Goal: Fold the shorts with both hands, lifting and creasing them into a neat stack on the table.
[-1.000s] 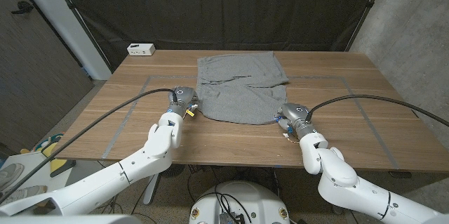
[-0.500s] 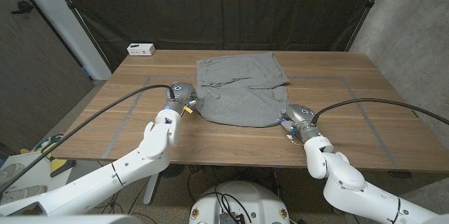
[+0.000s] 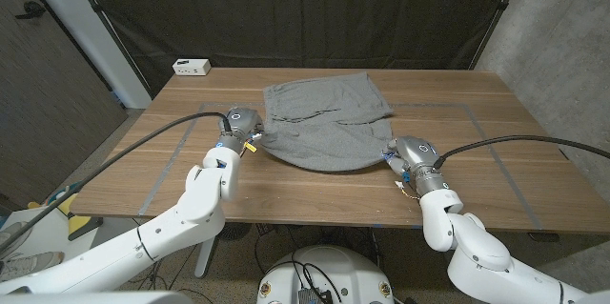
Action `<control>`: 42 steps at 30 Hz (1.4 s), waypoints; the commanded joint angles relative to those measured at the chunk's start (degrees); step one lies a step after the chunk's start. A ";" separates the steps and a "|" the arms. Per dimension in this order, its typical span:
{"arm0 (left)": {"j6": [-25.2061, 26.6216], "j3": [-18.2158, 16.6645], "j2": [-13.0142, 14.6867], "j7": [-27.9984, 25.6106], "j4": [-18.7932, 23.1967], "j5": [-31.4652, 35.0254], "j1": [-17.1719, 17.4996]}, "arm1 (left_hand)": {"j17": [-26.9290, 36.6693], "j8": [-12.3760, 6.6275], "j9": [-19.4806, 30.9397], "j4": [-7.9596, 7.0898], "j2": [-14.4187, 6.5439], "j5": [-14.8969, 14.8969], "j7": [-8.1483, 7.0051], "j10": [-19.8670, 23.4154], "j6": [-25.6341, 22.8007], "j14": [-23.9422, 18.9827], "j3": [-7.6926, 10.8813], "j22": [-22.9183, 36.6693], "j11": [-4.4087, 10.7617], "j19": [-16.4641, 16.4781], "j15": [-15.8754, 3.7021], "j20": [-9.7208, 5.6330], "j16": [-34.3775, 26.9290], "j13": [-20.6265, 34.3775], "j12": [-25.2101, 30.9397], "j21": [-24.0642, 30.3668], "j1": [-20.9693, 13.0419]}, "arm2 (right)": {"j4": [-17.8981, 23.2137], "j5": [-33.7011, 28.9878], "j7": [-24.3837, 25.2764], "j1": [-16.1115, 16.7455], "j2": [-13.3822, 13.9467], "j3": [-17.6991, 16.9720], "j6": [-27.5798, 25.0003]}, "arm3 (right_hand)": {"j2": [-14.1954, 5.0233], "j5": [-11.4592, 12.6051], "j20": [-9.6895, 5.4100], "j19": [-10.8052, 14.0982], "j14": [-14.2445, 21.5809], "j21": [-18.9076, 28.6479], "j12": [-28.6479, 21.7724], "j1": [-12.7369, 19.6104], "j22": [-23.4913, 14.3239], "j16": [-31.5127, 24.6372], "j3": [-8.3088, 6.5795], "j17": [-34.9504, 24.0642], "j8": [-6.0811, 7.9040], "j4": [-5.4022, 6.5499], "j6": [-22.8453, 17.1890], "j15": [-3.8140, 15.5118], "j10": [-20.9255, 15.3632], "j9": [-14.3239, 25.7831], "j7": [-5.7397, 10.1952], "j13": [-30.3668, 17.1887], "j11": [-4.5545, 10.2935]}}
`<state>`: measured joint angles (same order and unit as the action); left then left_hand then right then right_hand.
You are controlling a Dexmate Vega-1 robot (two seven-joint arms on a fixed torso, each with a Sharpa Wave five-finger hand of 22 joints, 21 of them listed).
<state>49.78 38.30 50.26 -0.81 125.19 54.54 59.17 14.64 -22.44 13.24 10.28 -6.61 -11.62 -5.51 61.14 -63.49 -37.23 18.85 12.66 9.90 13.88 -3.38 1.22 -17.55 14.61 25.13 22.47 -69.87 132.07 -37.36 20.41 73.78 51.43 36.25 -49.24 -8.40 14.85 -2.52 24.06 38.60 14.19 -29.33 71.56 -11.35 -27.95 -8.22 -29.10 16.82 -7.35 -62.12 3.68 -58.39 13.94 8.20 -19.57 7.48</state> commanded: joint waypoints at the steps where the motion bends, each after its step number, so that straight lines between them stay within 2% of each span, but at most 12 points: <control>1: 1.20 -5.26 2.15 -2.98 6.18 -2.25 5.91 | -0.13 -0.82 0.82 -0.12 0.14 0.28 3.84 2.04 -2.92 -0.89 0.88 0.37 0.25 -0.28 -10.02 0.37 0.51 9.90 1.85 0.55 -0.92 | 2.45 -0.27 3.15 2.40 0.77 -2.40 1.00 | -0.67 0.41 -2.60 -0.16 0.50 0.16 -1.80 0.11 -0.05 0.30 -0.08 -0.31 0.21 0.28 0.01 9.81 -0.81 0.32 0.49 -4.70 0.63; 6: 0.58 -7.88 2.65 -4.93 8.00 -4.73 8.25 | -0.30 -1.10 1.30 -0.17 0.34 0.37 4.27 2.21 -2.80 -1.15 1.27 0.43 -0.20 -0.45 -9.93 0.65 0.89 10.49 2.39 0.68 -1.08 | 2.42 -1.57 3.88 2.18 0.80 -2.19 1.96 | -0.64 0.55 -2.65 -0.23 0.56 0.18 -2.19 0.17 -0.05 0.54 0.07 -0.44 0.27 0.35 0.06 9.82 -0.81 0.65 0.50 -5.11 0.72; 15: -1.61 -12.81 3.18 -9.46 10.15 -10.03 11.99 | -0.63 -1.77 2.34 -0.35 0.80 0.65 5.13 2.23 -2.67 -1.51 2.22 0.60 -1.09 -0.91 -9.65 1.13 1.79 11.78 3.47 0.96 -0.94 | 2.54 -1.32 5.15 2.64 0.43 -3.99 4.55 | -0.67 0.78 -2.61 -0.46 0.79 0.19 -2.90 0.20 -0.07 0.90 0.38 -0.77 0.44 0.58 -0.05 9.82 -0.73 1.26 0.47 -5.89 0.68; 17: -1.86 -13.56 3.22 -10.42 10.44 -10.75 12.54 | -0.69 -1.94 2.54 -0.35 0.98 0.73 5.25 2.34 -2.72 -1.52 2.41 0.63 -1.25 -1.03 -9.57 1.23 1.99 12.02 3.72 1.01 -0.86 | 2.36 -2.93 4.44 1.79 0.35 -3.25 3.73 | -0.72 0.83 -2.58 -0.45 0.86 0.21 -3.00 0.23 -0.07 0.94 0.40 -0.84 0.47 0.62 -0.07 9.85 -0.68 1.36 0.45 -6.01 0.76; 23: -2.55 -15.91 3.24 -13.24 11.07 -12.85 14.11 | -0.81 -2.31 3.05 -0.45 1.15 0.88 5.50 2.30 -2.81 -1.70 2.98 0.72 -1.48 -1.10 -9.46 1.35 2.41 12.63 4.24 1.22 -0.60 | 1.66 -3.58 4.59 0.91 0.10 -3.88 5.44 | -0.68 0.92 -2.53 -0.70 1.06 0.18 -3.49 0.26 -0.07 1.07 0.62 -1.13 0.54 0.72 -0.04 9.84 -0.74 1.73 0.48 -6.50 0.73; 32: -2.83 -18.90 3.12 -16.35 12.01 -15.33 15.70 | -0.95 -2.72 3.73 -0.53 1.56 0.92 5.77 2.36 -2.64 -2.00 3.76 0.84 -1.81 -1.16 -9.31 1.76 2.94 13.45 4.99 1.55 -0.05 | -1.16 -4.22 5.10 -2.10 -1.23 -4.12 10.43 | -0.72 1.09 -2.48 -0.88 1.08 0.21 -4.04 0.46 -0.09 1.54 0.81 -1.42 0.60 0.81 0.07 9.88 -0.48 2.26 0.57 -7.19 0.73; 42: -6.20 -22.91 2.21 -20.44 12.46 -19.30 18.01 | -1.06 -3.20 4.40 -0.51 1.95 0.82 5.95 2.22 -2.73 -2.39 4.72 0.96 -1.87 -0.86 -9.28 1.95 3.42 14.26 5.64 2.05 0.43 | -4.24 -6.13 7.09 -4.81 -3.36 -4.29 14.94 | -0.77 1.26 -2.50 -1.00 1.25 0.27 -4.67 0.52 -0.10 1.93 1.09 -1.79 0.75 1.00 -0.02 9.84 -0.37 2.81 0.61 -7.90 1.06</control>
<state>46.44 19.43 53.13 -17.21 136.97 39.17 74.80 13.55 -25.24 17.31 9.78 -4.51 -10.79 -2.82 61.54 -63.10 -38.96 23.05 13.46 9.49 12.79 -3.68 2.77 -14.37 14.61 27.32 24.17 -70.14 130.87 -41.58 25.98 71.88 50.06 32.14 -39.01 -8.76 15.51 -2.66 23.33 39.33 14.19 -29.99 71.80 -11.34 -26.26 -6.91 -30.69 17.21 -6.67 -61.80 3.57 -58.14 16.45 8.51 -19.57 7.73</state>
